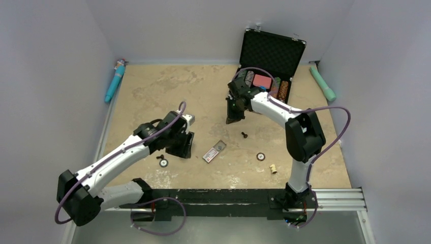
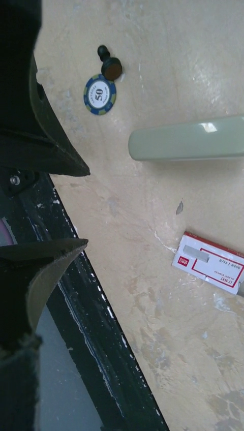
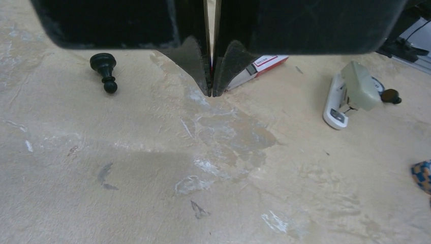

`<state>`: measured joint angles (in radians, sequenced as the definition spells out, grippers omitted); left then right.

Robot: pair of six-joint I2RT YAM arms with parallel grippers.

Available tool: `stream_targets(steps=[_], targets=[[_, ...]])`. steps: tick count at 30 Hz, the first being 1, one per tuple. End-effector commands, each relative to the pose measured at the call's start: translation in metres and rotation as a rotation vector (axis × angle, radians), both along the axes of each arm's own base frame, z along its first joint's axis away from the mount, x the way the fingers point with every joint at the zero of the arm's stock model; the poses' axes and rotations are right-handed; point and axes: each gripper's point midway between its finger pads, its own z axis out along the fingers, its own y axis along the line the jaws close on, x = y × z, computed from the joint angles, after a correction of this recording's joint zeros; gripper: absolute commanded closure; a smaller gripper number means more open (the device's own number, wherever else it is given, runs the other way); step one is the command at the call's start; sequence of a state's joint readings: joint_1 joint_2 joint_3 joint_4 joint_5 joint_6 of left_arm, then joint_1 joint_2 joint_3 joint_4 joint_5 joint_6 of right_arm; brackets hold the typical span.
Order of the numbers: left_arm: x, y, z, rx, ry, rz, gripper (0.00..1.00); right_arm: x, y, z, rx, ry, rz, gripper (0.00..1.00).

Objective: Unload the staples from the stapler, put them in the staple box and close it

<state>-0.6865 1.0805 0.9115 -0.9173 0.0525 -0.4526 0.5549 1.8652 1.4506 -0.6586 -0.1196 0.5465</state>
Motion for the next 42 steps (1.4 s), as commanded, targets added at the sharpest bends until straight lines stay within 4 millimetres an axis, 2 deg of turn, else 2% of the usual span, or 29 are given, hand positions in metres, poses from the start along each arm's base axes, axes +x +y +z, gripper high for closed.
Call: stream_targets(steps=[1, 4, 9, 16, 24, 28, 38, 42], targets=[[0.003, -0.022, -0.005, -0.043, 0.021, -0.058, 0.51, 0.001, 0.007, -0.010, 0.028, 0.017, 0.034, 0.95], [0.005, -0.028, -0.009, -0.043, 0.042, -0.057, 0.59, -0.001, 0.008, -0.019, 0.024, 0.042, 0.046, 0.99], [0.009, -0.037, -0.020, -0.035, 0.079, -0.051, 0.85, -0.008, 0.004, -0.030, 0.007, 0.067, 0.059, 1.00], [0.012, -0.050, -0.040, -0.040, 0.112, -0.037, 1.00, -0.018, 0.001, -0.040, 0.003, 0.096, 0.082, 1.00], [0.007, -0.063, -0.074, -0.036, 0.180, -0.016, 1.00, -0.028, -0.001, -0.045, 0.005, 0.109, 0.144, 1.00], [0.002, -0.064, -0.090, -0.030, 0.208, 0.007, 1.00, -0.033, 0.000, -0.046, 0.014, 0.112, 0.183, 1.00], [0.002, -0.070, -0.110, -0.029, 0.248, 0.055, 1.00, -0.045, 0.000, -0.057, 0.033, 0.139, 0.266, 1.00], [0.004, -0.073, -0.113, -0.029, 0.253, 0.071, 1.00, -0.052, -0.002, -0.060, 0.035, 0.146, 0.282, 1.00]])
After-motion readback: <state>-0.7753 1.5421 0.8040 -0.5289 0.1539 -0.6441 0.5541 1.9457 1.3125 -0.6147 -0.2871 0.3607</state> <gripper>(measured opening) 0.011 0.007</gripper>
